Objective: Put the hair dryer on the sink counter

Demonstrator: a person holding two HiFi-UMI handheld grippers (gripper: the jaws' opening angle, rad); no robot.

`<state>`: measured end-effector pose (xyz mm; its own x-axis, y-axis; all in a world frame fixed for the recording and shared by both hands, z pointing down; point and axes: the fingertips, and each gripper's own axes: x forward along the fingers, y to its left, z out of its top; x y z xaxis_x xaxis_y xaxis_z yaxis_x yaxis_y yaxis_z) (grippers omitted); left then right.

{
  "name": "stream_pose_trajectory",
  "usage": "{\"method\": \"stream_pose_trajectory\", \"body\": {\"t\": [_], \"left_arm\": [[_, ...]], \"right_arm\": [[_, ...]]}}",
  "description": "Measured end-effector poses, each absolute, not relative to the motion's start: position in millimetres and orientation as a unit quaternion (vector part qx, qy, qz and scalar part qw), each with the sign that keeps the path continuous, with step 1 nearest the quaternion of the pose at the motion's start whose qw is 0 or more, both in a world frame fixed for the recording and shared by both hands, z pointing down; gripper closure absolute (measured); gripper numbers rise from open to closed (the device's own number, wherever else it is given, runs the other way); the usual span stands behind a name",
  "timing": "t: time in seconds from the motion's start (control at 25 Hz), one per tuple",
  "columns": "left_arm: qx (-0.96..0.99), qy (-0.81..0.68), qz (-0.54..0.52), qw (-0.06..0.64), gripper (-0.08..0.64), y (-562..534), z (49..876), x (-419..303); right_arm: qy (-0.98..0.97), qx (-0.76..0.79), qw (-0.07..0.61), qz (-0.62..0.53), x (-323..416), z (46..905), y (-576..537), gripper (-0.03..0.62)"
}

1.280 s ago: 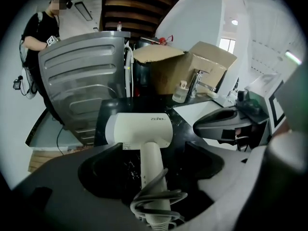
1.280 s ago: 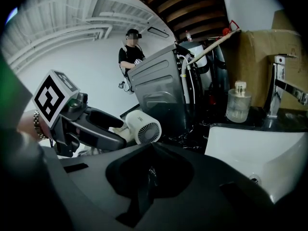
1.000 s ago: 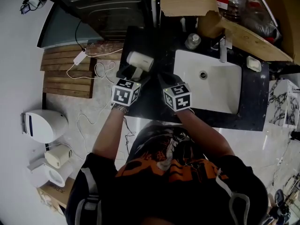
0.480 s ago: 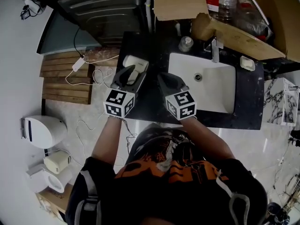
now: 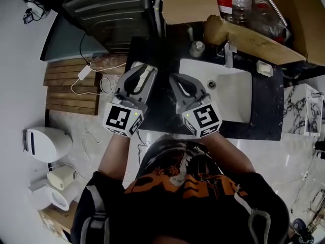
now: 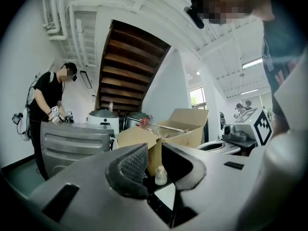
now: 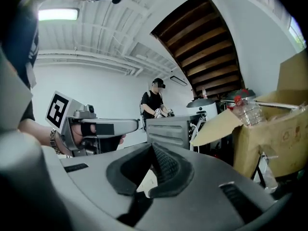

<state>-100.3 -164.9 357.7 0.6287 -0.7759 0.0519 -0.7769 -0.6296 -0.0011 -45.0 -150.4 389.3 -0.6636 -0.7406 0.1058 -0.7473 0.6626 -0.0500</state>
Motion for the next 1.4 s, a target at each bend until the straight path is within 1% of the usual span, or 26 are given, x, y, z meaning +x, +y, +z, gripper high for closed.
{"method": "stream_pose_trajectory", "body": {"t": [0.16, 0.24, 0.36, 0.72, 1.08, 1.4], "left_arm": [[0.895, -0.444, 0.026, -0.028, 0.507, -156.0, 334.5, -94.2], [0.896, -0.444, 0.01, -0.029, 0.526, -150.4, 323.0, -90.7], [0.899, -0.437, 0.002, -0.025, 0.535, -142.8, 315.3, -89.6], [0.905, -0.424, -0.016, -0.03, 0.537, -119.2, 293.3, -84.3], [0.91, -0.414, -0.018, -0.033, 0.537, -109.8, 295.3, -86.1], [0.918, -0.395, -0.025, -0.028, 0.537, -117.1, 294.4, -87.9]], "right_arm": [[-0.911, 0.41, 0.015, 0.03, -37.7, 363.5, -144.2, 0.578], [-0.911, 0.412, 0.005, 0.023, -33.8, 353.2, -141.3, 0.578], [-0.91, 0.415, -0.007, 0.013, -28.1, 340.9, -136.3, 0.578], [-0.908, 0.419, -0.028, -0.008, -24.5, 316.7, -114.7, 0.578], [-0.897, 0.438, -0.046, -0.025, -25.8, 301.0, -106.2, 0.578], [-0.898, 0.438, -0.037, -0.023, -34.5, 303.1, -111.3, 0.578]]}}
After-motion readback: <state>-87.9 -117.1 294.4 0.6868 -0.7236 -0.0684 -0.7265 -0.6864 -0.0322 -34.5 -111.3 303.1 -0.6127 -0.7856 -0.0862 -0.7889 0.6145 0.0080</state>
